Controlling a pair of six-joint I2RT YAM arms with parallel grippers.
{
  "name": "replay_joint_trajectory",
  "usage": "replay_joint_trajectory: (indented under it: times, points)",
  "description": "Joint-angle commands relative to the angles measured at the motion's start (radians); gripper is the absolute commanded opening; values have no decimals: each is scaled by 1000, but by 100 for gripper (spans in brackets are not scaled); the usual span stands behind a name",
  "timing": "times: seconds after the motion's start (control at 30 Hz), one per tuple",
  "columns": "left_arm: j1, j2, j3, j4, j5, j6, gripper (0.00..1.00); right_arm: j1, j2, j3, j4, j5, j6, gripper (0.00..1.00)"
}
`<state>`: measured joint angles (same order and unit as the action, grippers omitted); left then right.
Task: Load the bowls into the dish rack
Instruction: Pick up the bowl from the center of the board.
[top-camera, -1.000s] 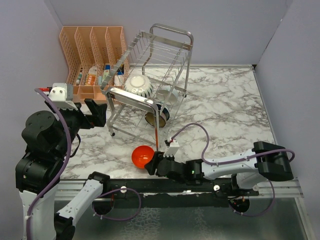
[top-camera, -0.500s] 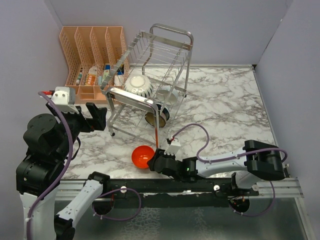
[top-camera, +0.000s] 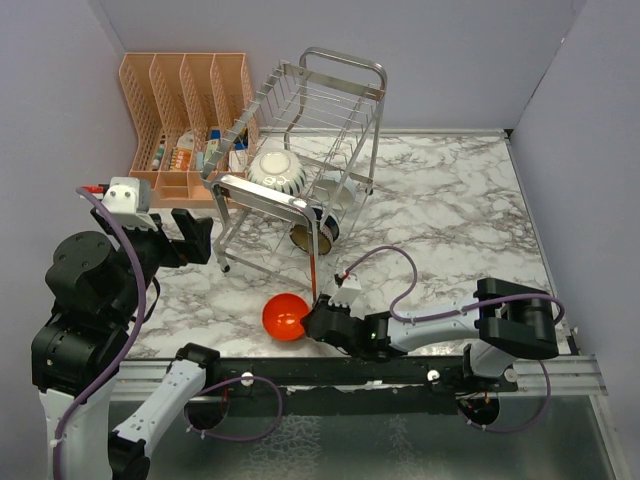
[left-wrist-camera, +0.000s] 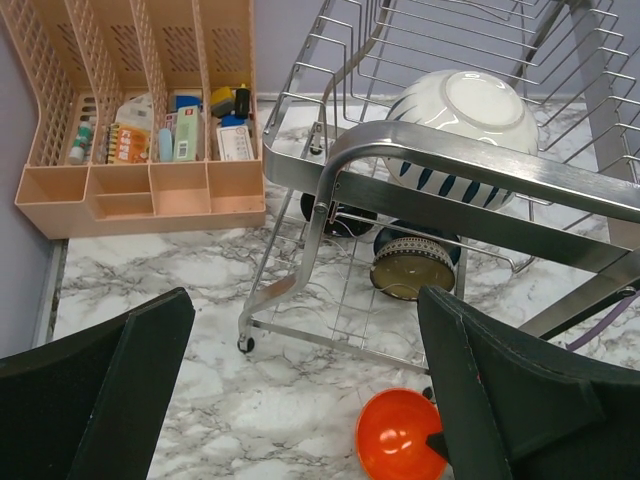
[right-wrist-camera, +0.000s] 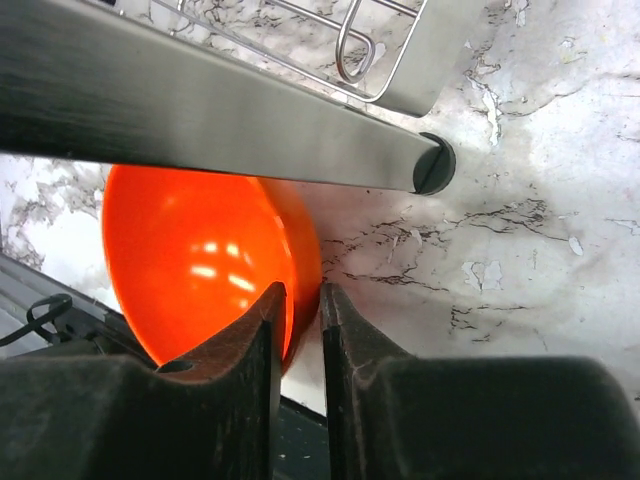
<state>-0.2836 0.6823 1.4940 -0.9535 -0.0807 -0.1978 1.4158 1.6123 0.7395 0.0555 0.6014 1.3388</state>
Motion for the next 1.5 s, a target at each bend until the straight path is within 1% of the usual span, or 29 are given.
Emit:
replay_joint_trajectory:
  times: [0.0, 0.1, 0.13, 0.3, 0.4, 0.5, 0.57, 0.67, 0.9, 1.03, 1.13, 1.33, 1.47]
  points:
    - [-3, -14, -6, 2, -34, 18, 97, -5, 20, -11, 54, 7, -25, 17]
    - [-3, -15, -6, 4, -38, 19, 98, -5, 7, -14, 54, 6, -41, 4]
    - [-3, -15, -5, 3, -39, 19, 98, -5, 1, -15, 52, 7, -45, 1]
    - [-3, -8, 9, 1, -39, 16, 98, -5, -46, -28, 45, -15, -100, 1]
    - [-3, 0, 24, -6, -48, 11, 98, -2, -95, -29, 65, -67, -194, 1]
    - [-3, 10, 51, -19, -65, 10, 99, 25, -172, -35, 38, -88, -270, 1]
    - [-3, 18, 68, -24, -73, 11, 99, 47, -234, -45, -33, -76, -288, 1]
    - [-2, 30, 92, -29, -84, 12, 99, 69, -346, -65, -168, -20, -292, 1]
    - [-4, 42, 112, -13, -97, 10, 99, 72, -608, -58, -571, 98, -292, 1]
    - [-4, 49, 114, -13, -105, 12, 99, 72, -711, -23, -839, 232, -186, 1]
    - [-4, 50, 101, -1, -90, 9, 99, 72, -737, 13, -1005, 344, -79, 1]
    - [-4, 63, 102, 6, -77, 12, 99, 71, -668, 89, -1260, 586, 181, 1]
    - [-4, 60, 97, 16, -71, 12, 99, 71, -601, 115, -1441, 727, 437, 1]
